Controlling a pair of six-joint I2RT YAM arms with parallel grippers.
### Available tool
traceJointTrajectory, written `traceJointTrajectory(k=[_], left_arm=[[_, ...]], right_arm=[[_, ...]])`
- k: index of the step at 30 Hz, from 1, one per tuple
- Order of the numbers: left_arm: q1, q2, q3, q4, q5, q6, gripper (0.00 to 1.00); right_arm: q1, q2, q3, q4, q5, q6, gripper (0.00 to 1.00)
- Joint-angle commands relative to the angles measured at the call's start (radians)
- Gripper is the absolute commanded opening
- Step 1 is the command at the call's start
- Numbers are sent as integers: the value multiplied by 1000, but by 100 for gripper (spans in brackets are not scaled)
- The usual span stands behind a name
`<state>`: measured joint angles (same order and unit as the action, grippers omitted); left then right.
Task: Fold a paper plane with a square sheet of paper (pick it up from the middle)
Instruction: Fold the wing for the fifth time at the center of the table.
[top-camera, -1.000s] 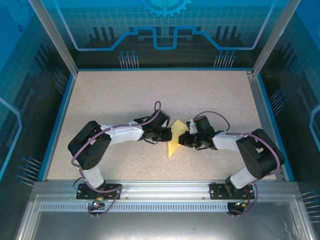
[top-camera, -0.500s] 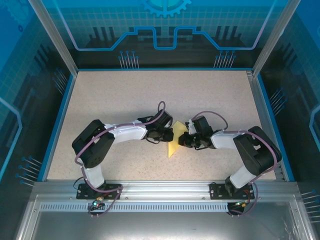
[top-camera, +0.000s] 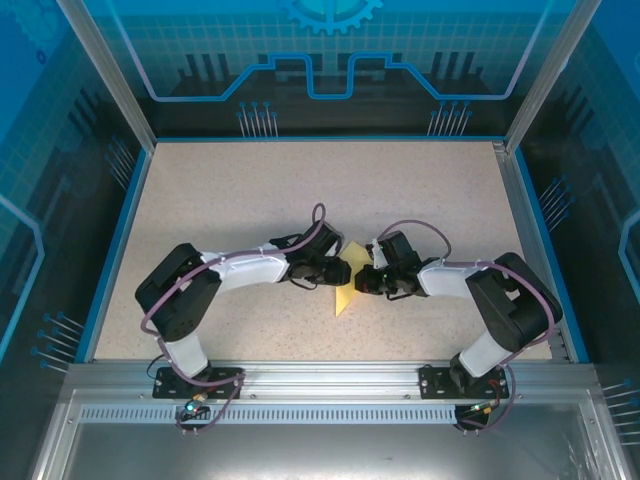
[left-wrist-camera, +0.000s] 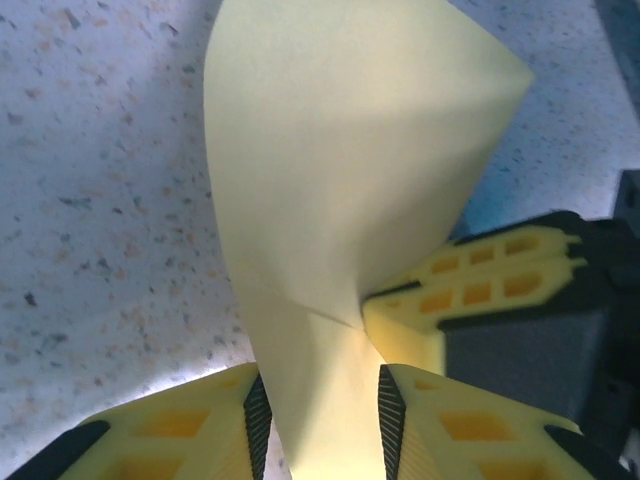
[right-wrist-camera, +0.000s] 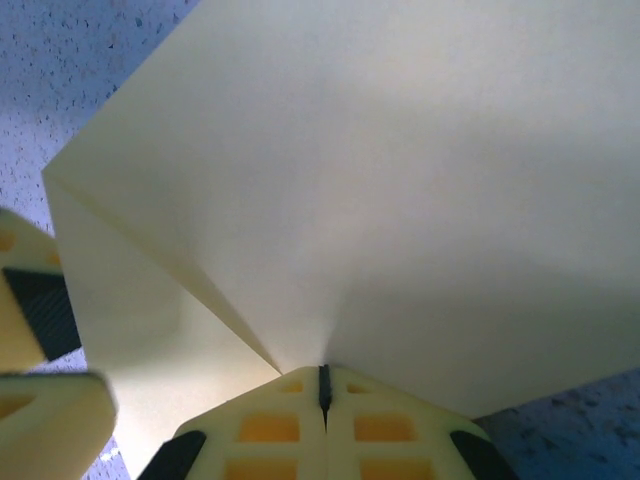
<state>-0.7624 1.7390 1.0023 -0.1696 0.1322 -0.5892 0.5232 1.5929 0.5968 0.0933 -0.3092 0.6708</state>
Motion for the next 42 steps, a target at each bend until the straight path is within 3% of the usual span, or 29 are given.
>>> traceJointTrajectory(k=[1, 11, 22, 27, 42], left_arm=[[-6, -49, -50, 69, 72, -48, 36], [-11, -54, -93, 84, 70, -38, 26], [-32, -32, -77, 4, -22, 18, 12], [-55, -13, -41, -71, -138, 44, 12], [-104, 47, 31, -123, -216, 89, 13]], right_arm=[[19, 25, -12, -83, 51, -20, 4], [19, 32, -23, -53, 32, -7, 3], [18, 21, -25, -41, 21, 1, 3], [18, 16, -33, -23, 18, 9, 3], [10, -85, -51, 7, -14, 38, 6]])
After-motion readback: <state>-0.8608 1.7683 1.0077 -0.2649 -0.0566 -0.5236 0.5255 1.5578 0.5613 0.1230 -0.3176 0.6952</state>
